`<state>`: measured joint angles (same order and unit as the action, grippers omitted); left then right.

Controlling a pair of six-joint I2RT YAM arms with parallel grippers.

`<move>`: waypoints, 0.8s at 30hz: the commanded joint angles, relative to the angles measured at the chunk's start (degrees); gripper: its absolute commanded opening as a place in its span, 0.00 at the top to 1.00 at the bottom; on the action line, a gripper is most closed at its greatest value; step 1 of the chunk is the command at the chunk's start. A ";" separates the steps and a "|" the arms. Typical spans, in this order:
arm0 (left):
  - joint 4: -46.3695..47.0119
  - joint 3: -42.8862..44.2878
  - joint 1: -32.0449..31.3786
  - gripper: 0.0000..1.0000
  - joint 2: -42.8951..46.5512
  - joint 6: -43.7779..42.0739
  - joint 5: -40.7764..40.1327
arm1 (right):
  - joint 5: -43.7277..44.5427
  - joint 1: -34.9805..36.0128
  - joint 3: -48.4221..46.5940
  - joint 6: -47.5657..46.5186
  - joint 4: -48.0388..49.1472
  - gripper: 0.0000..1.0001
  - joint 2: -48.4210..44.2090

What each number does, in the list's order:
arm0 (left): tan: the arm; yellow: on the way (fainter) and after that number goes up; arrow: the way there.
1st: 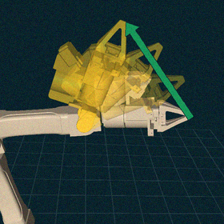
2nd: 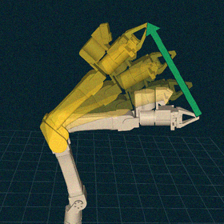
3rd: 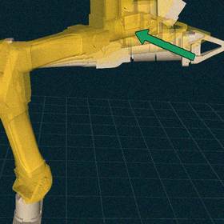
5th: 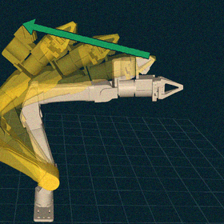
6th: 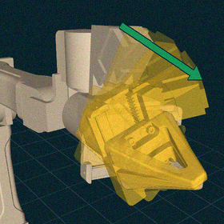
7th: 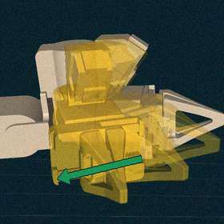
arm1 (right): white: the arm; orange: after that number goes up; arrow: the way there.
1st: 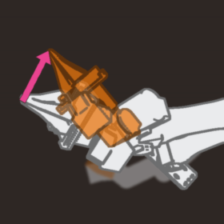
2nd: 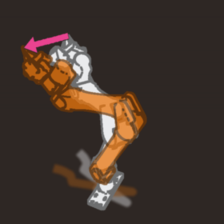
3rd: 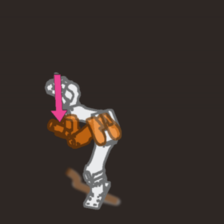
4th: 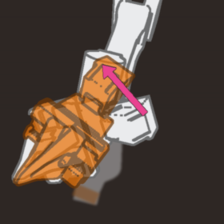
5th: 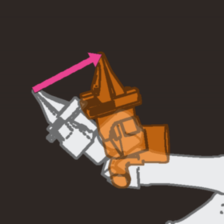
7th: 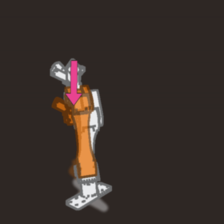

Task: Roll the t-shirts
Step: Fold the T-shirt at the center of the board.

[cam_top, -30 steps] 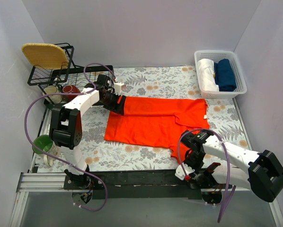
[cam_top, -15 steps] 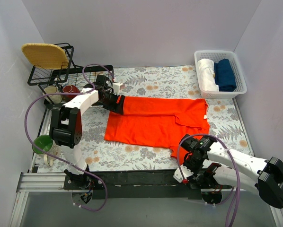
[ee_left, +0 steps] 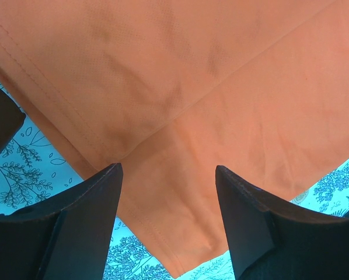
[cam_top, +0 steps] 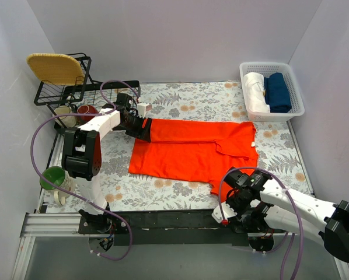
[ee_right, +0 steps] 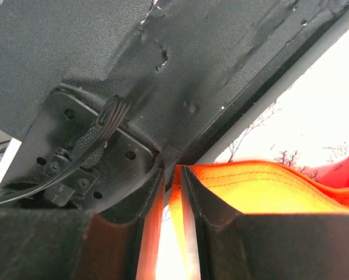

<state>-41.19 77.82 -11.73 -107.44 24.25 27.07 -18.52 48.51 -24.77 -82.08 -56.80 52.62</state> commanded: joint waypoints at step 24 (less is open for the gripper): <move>0.76 1.98 0.48 0.36 0.83 0.89 4.75 | 15.45 -0.44 -0.45 4.82 11.89 0.67 -9.37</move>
<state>-41.23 78.50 -11.68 -107.57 24.69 30.09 -11.14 48.31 -24.49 -77.03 -52.51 45.21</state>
